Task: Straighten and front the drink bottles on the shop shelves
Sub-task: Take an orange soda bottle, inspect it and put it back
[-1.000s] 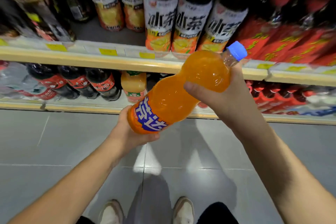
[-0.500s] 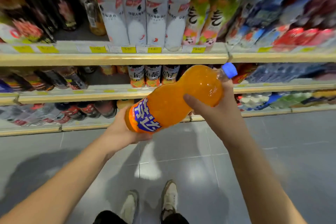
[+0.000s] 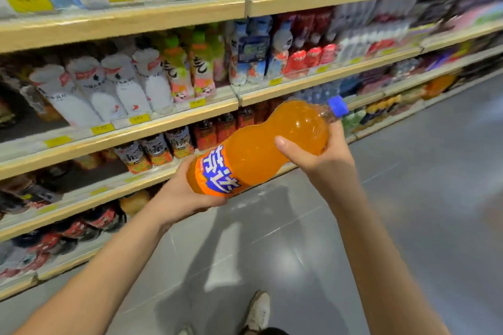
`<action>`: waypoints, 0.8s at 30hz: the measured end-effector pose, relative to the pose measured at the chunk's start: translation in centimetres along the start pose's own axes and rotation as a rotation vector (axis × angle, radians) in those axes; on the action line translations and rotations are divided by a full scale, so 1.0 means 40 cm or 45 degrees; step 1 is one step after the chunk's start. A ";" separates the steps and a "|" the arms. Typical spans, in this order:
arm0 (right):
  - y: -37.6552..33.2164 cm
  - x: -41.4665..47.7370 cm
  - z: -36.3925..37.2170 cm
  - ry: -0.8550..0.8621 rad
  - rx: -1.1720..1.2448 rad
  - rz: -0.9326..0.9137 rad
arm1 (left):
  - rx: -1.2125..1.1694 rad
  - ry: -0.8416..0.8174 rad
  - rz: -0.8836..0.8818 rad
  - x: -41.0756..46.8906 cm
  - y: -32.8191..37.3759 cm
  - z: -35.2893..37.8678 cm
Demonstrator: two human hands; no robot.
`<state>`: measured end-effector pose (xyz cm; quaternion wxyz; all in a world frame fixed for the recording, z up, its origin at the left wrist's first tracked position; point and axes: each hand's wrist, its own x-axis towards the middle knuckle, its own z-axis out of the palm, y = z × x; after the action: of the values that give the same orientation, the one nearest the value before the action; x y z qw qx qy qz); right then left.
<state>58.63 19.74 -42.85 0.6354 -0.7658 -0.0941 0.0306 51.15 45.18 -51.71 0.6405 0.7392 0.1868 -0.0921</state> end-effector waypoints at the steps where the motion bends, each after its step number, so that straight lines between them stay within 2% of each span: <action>1: 0.002 0.007 -0.035 0.004 0.012 -0.011 | -0.003 -0.021 0.019 0.016 0.015 0.032; 8: 0.018 0.082 -0.265 0.104 0.054 -0.006 | 0.026 -0.190 0.026 0.133 0.124 0.250; 20: 0.077 0.259 -0.557 0.446 -0.048 0.123 | 0.202 -0.547 0.088 0.472 0.299 0.554; 24: 0.097 0.339 -0.634 0.626 -0.067 0.150 | 0.255 -0.683 0.091 0.617 0.368 0.648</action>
<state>76.57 -2.99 -40.84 0.6162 -0.7707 0.1074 -0.1220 82.16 22.03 -51.78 0.5937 0.7541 -0.0256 -0.2796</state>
